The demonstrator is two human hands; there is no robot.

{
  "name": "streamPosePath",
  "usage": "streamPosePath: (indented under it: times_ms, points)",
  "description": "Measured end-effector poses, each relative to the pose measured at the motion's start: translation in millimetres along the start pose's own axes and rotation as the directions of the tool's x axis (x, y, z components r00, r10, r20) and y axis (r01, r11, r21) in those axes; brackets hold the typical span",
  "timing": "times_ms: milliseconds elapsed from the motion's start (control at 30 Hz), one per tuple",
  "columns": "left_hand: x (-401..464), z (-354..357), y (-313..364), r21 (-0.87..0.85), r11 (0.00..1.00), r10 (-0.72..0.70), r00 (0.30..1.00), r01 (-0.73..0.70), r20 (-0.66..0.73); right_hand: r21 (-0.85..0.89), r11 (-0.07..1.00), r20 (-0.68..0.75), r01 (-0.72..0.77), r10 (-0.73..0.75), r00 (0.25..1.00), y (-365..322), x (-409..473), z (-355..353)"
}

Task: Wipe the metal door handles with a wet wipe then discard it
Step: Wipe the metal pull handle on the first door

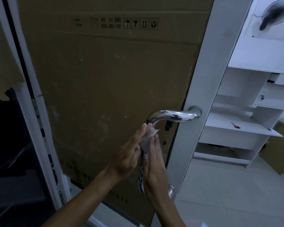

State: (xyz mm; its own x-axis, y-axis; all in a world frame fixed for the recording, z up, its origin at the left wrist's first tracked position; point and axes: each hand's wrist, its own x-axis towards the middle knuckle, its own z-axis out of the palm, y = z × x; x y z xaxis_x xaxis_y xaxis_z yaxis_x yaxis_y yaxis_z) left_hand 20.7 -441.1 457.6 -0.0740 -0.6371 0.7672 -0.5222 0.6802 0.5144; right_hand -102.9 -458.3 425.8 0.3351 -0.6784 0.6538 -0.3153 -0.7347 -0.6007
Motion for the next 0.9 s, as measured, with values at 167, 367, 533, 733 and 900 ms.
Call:
streamPosePath:
  times_ms: [167, 367, 533, 733, 900]
  points:
    - [-1.7, -0.7, 5.9, -0.023, 1.000, -0.023, 0.966, 0.018, -0.259, -0.102, 0.995, -0.061, -0.012, 0.006, 0.998, -11.2, 8.6, 16.2]
    - [1.8, -7.1, 18.2, -0.127, 0.987, -0.142, 0.913, 0.100, -0.382, -0.101, 0.992, -0.175, -0.071, 0.053, 0.983, -41.5, 37.9, 19.8]
    - [4.7, -16.8, 16.4, -0.223, 0.958, -0.259, 0.874, 0.179, -0.410, -0.042, 0.982, -0.187, -0.182, 0.172, 0.967, -52.9, 48.2, 15.3]
    - [4.6, -19.0, 12.0, -0.344, 0.883, -0.437, 0.829, 0.320, -0.349, -0.004, 0.983, -0.113, -0.184, 0.183, 0.977, -39.7, 54.6, 2.8]
    - [0.8, -11.7, 10.0, -0.375, 0.817, -0.542, 0.805, 0.438, -0.240, -0.021, 0.973, -0.057, -0.232, 0.230, 0.971, -20.6, 28.6, 14.0]
